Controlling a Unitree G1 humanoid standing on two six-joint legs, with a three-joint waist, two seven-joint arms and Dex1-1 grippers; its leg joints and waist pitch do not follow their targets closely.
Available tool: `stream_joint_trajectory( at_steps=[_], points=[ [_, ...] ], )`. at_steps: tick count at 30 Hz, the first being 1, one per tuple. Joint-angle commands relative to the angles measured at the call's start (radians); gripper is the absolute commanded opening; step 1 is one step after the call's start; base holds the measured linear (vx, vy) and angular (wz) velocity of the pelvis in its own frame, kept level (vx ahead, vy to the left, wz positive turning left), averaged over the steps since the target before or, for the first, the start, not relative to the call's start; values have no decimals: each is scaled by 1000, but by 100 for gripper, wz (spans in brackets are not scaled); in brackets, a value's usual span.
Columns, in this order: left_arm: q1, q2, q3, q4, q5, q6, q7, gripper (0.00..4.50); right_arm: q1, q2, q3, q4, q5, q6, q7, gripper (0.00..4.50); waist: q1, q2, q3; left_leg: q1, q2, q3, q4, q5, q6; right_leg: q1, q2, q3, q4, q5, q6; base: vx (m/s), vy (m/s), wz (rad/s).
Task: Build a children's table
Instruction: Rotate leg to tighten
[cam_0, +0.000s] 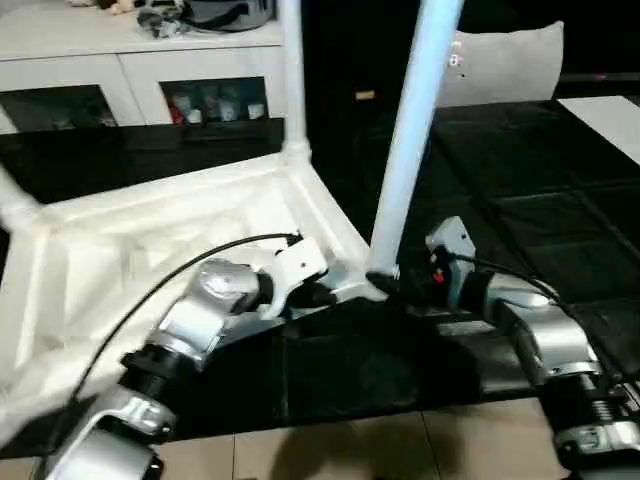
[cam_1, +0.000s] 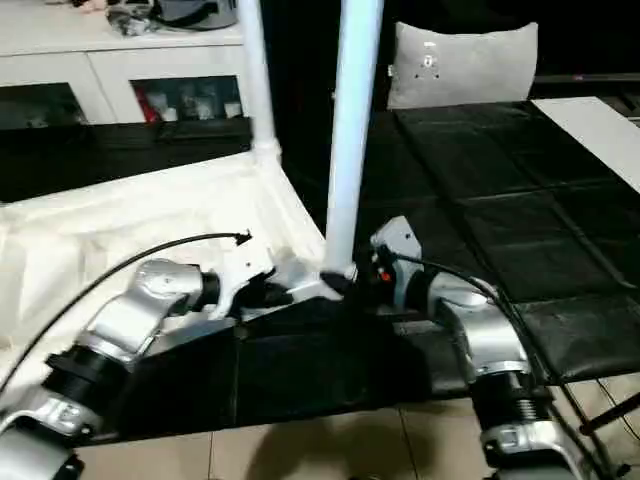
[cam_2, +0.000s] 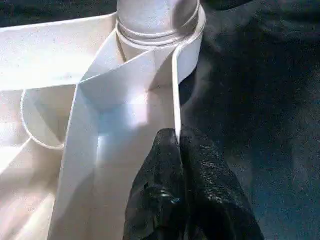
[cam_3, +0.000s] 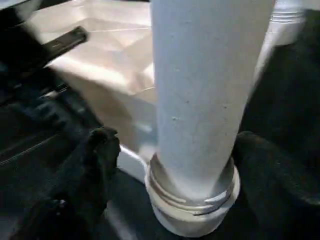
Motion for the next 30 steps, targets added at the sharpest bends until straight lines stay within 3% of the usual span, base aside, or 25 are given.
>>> stream_joint_trajectory(
  at_steps=[1,4,5,10,16,28,29,30],
  points=[
    [-4,32,-52,-13,-2,-63,-95,0,8,-43,28,-42,27,-1,121,403,4,-11,-58,-12,32,0,-66,-98,104,72,-69,68,-74,-338,-97,0,0,0],
    [-6,85,-88,-5,-1,-141,-190,0,3,-92,46,-46,59,2,241,403,17,-11,-59,-12,34,1,-64,-97,115,70,-68,70,-69,-324,-99,0,0,0],
    [-9,95,-94,3,2,-156,-209,0,0,-100,49,-42,64,-7,275,375,18,-10,-58,-11,35,2,-64,-99,114,69,-68,71,-70,-326,-101,0,0,0],
    [-19,131,-127,12,2,-223,-311,0,-26,-112,76,-2,54,-63,359,343,27,-10,-59,-9,35,1,-66,-102,93,68,-68,69,-70,-351,-99,0,0,0],
    [-22,154,-159,1,-20,-275,-400,0,-40,-121,110,3,73,-52,445,296,39,-9,-62,-9,39,2,-65,-82,97,67,-69,74,-62,-307,-118,0,0,0],
    [-30,137,-161,18,-21,-285,-414,0,-42,-115,140,16,68,-48,503,206,42,-11,-61,-9,37,2,-66,-85,82,69,-68,72,-66,-336,-101,0,0,0],
    [-25,131,-149,15,-35,-259,-406,0,-34,-114,135,0,81,-30,505,201,40,-18,-61,-9,37,3,-66,-85,83,70,-67,72,-66,-337,-100,0,0,0],
    [-23,127,-142,12,-43,-245,-401,0,-30,-112,132,-9,89,-19,503,201,42,-16,-62,-9,36,3,-66,-81,83,69,-68,72,-64,-337,-102,0,0,0]
  ],
)
